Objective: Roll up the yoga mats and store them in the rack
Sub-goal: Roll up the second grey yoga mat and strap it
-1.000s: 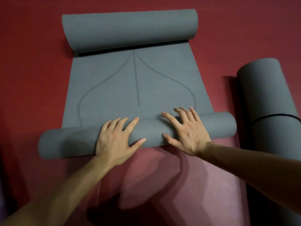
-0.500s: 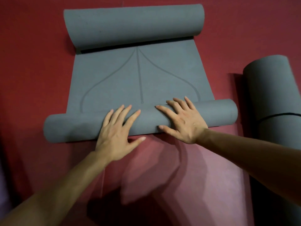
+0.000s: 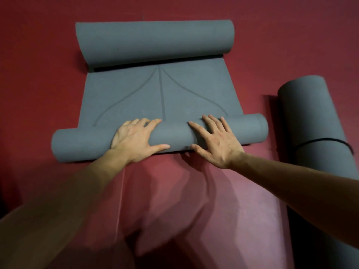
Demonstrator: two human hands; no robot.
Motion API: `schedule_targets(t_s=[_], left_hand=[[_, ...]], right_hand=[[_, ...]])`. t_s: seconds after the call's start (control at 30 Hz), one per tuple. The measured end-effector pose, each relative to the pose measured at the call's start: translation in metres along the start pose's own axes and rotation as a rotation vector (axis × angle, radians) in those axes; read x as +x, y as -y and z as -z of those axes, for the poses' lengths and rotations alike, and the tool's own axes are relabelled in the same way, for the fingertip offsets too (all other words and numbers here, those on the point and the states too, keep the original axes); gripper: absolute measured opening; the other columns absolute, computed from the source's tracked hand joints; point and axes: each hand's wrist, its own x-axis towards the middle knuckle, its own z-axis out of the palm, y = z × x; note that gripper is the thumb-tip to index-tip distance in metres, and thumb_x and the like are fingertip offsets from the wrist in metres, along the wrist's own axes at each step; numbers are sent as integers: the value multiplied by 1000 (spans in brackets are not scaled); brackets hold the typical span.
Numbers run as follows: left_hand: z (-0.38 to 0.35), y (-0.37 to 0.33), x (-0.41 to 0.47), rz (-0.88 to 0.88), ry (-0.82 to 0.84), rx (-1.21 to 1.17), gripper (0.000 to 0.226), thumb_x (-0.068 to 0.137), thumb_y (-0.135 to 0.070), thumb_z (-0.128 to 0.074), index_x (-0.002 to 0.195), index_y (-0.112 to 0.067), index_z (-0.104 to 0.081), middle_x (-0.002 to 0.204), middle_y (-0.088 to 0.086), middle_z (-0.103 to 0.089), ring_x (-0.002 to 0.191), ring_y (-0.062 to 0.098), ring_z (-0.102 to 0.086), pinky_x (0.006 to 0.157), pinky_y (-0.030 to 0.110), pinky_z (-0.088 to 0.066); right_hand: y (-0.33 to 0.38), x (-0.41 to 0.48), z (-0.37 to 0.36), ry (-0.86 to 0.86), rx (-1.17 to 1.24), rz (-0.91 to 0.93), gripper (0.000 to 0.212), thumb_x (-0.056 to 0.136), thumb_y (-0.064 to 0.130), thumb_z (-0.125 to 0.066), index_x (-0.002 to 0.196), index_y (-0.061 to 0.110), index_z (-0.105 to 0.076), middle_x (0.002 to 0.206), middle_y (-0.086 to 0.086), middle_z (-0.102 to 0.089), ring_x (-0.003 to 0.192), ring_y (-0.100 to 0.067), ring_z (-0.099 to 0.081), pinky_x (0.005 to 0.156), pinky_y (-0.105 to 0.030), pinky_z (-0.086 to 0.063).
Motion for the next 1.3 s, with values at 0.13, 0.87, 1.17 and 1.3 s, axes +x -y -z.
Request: schedule_targets(t_s=[0.13, 0.87, 1.17, 1.3], left_hand=[[-3, -5, -16, -32, -86, 7, 93, 78, -92, -34, 140, -25, -54, 116, 4, -66, 104, 29, -65, 90, 42, -50], [-8, -35, -105, 17, -135, -119, 86, 88, -74, -47, 157, -23, -37, 160, 9, -40, 150, 30, -33, 123, 53, -23], [-5, -12, -55, 45, -42, -66, 79, 89, -77, -36, 150, -27, -45, 142, 4, -57, 133, 25, -51, 115, 47, -34], [-9, -14, -64, 31, -167, -151, 70, 92, -64, -47, 147, -21, -51, 145, 10, -54, 136, 29, -49, 119, 49, -30]], right_hand=[[4, -15, 7, 16, 5, -5, 72, 97, 67, -27, 161, 33, -30, 160, -20, -37, 151, -38, -28, 126, -56, -16], [24, -31, -7, 100, -70, 15, 78, 96, 74, -22, 159, 30, -32, 155, -18, -45, 145, -40, -37, 123, -63, -19], [36, -44, -6, 9, -66, 29, 74, 98, 67, -31, 158, 24, -35, 158, -24, -36, 150, -41, -30, 115, -73, -22], [28, -38, -9, 8, -106, 58, 76, 98, 67, -31, 162, 25, -28, 158, -21, -37, 149, -40, -31, 117, -72, -20]])
